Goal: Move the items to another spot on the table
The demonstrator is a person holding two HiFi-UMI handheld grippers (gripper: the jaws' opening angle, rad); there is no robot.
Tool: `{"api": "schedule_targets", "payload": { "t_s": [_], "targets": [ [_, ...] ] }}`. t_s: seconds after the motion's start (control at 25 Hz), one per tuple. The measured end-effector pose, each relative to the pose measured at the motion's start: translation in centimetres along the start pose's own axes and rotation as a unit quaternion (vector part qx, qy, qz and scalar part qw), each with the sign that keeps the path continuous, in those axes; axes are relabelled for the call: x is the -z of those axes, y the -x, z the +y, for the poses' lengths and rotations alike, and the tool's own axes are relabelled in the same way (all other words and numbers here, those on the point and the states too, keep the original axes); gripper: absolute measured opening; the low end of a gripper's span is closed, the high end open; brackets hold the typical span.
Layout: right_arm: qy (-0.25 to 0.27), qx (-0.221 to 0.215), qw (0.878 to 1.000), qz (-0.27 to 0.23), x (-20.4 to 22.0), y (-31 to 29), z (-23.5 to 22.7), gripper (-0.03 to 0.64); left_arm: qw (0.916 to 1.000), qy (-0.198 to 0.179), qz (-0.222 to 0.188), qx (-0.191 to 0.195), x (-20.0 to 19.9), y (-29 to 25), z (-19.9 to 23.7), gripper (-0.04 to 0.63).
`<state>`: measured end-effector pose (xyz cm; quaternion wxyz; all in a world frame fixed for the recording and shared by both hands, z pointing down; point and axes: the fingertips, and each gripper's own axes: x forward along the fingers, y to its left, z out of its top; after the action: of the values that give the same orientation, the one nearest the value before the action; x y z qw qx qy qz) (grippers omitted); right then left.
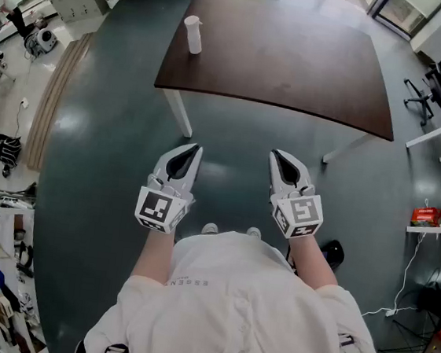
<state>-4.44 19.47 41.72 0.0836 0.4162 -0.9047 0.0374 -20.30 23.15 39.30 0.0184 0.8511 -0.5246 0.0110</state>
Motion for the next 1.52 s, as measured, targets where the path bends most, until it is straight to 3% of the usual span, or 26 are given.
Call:
{"api": "schedule_targets", "payload": {
  "t_s": [0.36, 0.68, 0.96, 1.28, 1.52],
  "targets": [
    [0.010, -0.029, 1.000, 0.007, -1.2, -6.3, 6.8, -0.014, 0.9991, -0.007, 0.003, -0.042, 0.0, 5.0, 8.8, 0.017],
    [0.009, -0.052, 0.998, 0.025, -0.7, -11.9, 8.8, -0.014, 0.9964, 0.026, 0.003, -0.080, 1.6, 6.1, 14.8, 0.017],
    [0.004, -0.065, 0.997, 0.039, -0.3, -20.7, 6.3, -0.014, 0.9948, 0.034, 0.013, -0.095, 3.2, 0.7, 21.4, 0.017],
    [0.009, -0.066, 0.997, 0.039, -3.1, -33.2, 0.1, -0.014, 0.9950, 0.017, 0.001, -0.098, 0.5, -8.7, 30.5, 0.017],
    [0.020, -0.079, 0.996, 0.040, -4.1, -39.8, -1.9, -0.014, 0.9954, 0.020, 0.002, -0.093, 0.0, -13.5, 34.4, 0.018]
  ]
}}
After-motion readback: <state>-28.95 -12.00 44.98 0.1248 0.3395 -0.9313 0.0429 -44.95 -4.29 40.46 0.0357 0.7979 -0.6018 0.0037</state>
